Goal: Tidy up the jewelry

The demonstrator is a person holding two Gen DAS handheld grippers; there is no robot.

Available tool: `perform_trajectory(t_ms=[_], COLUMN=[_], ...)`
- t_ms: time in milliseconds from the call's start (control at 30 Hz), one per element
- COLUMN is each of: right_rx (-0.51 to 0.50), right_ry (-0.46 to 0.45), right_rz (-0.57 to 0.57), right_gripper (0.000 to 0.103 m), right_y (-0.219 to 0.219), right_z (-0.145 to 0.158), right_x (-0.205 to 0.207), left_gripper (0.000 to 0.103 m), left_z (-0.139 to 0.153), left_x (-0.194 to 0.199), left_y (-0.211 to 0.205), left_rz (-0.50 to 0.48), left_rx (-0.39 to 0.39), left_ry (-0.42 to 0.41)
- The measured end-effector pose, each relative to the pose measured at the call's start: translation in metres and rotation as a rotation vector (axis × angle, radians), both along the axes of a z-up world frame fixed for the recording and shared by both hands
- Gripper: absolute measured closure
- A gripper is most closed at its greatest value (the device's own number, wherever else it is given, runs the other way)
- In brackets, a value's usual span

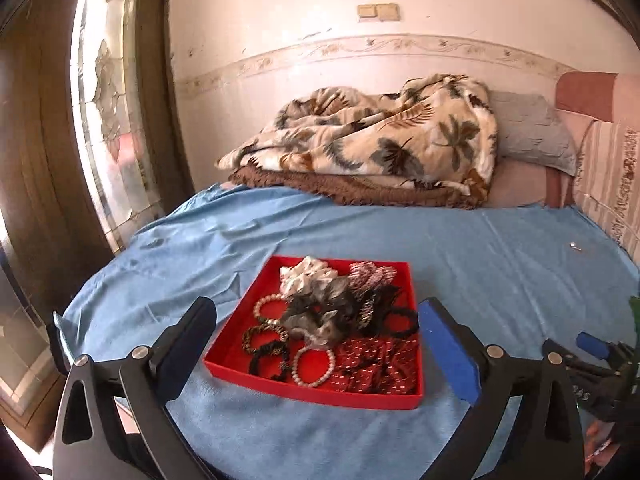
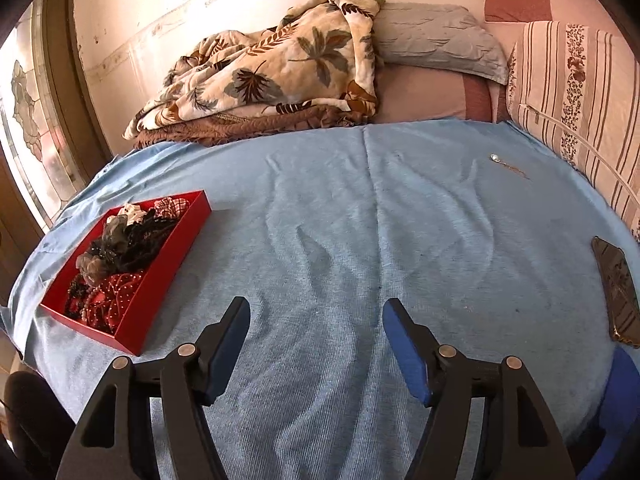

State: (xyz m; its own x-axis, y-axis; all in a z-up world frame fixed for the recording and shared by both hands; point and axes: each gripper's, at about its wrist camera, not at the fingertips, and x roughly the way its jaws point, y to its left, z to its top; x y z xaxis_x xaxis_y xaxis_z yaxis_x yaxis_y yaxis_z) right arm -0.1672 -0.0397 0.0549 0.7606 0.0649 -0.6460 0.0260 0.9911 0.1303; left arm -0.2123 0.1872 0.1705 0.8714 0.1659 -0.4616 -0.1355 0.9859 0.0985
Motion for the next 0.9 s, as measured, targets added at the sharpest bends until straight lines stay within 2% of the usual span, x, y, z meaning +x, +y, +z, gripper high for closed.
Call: perform_trajectory(t_ms=[200,500,900], right_rx=[-0.028,-0.064,-0.110], right_ry=[-0.010,0.006,0.022], right_rz=[0.031,0.087,0.117], right_gripper=[0.029,0.029,0.026], right_y=[0.010,0.032,0.049], right_z=[0.000,-0.004,-0.011], right_x=[-0.006,-0.016,-0.023], left_gripper=[0.002,0.002,0.002], left_z=[-0.008,-0.036,-0.048], left_x=[-0.002,0.002,0.002], left_y=[-0.008,0.001,0.005], left_rz=[-0.008,-0.001,-0.014], left_rx=[0.025,-0.023,-0.045], left_ry=[0.036,0.155,0.203])
